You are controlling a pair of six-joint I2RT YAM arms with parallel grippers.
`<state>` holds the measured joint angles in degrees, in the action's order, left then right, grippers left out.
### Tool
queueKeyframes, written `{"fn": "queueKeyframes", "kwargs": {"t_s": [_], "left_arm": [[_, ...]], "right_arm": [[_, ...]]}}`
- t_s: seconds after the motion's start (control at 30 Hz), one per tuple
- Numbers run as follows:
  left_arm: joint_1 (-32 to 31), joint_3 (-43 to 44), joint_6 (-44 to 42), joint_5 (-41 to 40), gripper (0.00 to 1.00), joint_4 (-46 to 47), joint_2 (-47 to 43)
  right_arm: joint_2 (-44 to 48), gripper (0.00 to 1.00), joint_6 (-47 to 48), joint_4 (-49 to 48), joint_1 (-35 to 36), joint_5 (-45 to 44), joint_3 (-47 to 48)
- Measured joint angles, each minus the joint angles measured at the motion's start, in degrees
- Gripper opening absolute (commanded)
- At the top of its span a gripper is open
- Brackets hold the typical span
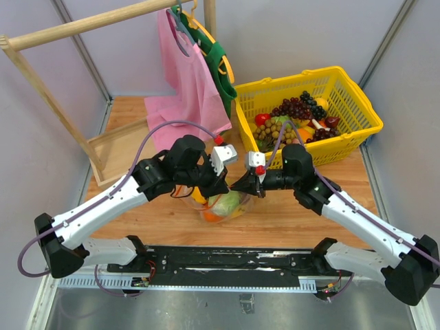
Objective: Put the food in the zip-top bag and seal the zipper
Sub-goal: Zip the zipper food storage bag at the center of the board.
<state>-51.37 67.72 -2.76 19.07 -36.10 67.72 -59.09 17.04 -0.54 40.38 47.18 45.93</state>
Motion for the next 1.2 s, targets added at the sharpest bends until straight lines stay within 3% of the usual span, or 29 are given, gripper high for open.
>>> {"fn": "queueKeyframes", "kwargs": {"t_s": [0.37,0.9,1.1,1.13,1.2], "left_arm": [[-0.7,-1.4,5.4,-5.2,0.0,4.1,-1.3],[-0.8,-3.0,10.4,-7.5,0.03,5.1,-1.9],[-0.8,-3.4,10.3,-8.5,0.0,0.0,-2.2],[-0.8,-3.5,10.0,-8.5,0.0,-0.7,-2.2],[-0.8,-3.5,9.2,-8.5,0.0,-1.2,-2.2]], "right_arm": [[8.6,0.01,-5.0,-3.1,0.3,-11.6,-4.8],[17.3,0.01,-10.7,0.9,0.9,-32.5,-7.5],[18.4,0.01,-10.1,2.4,0.5,-40.5,-7.5],[18.4,0.03,-9.4,3.0,0.5,-40.6,-7.3],[18.3,0.24,-7.8,4.2,0.5,-39.0,-6.7]]}}
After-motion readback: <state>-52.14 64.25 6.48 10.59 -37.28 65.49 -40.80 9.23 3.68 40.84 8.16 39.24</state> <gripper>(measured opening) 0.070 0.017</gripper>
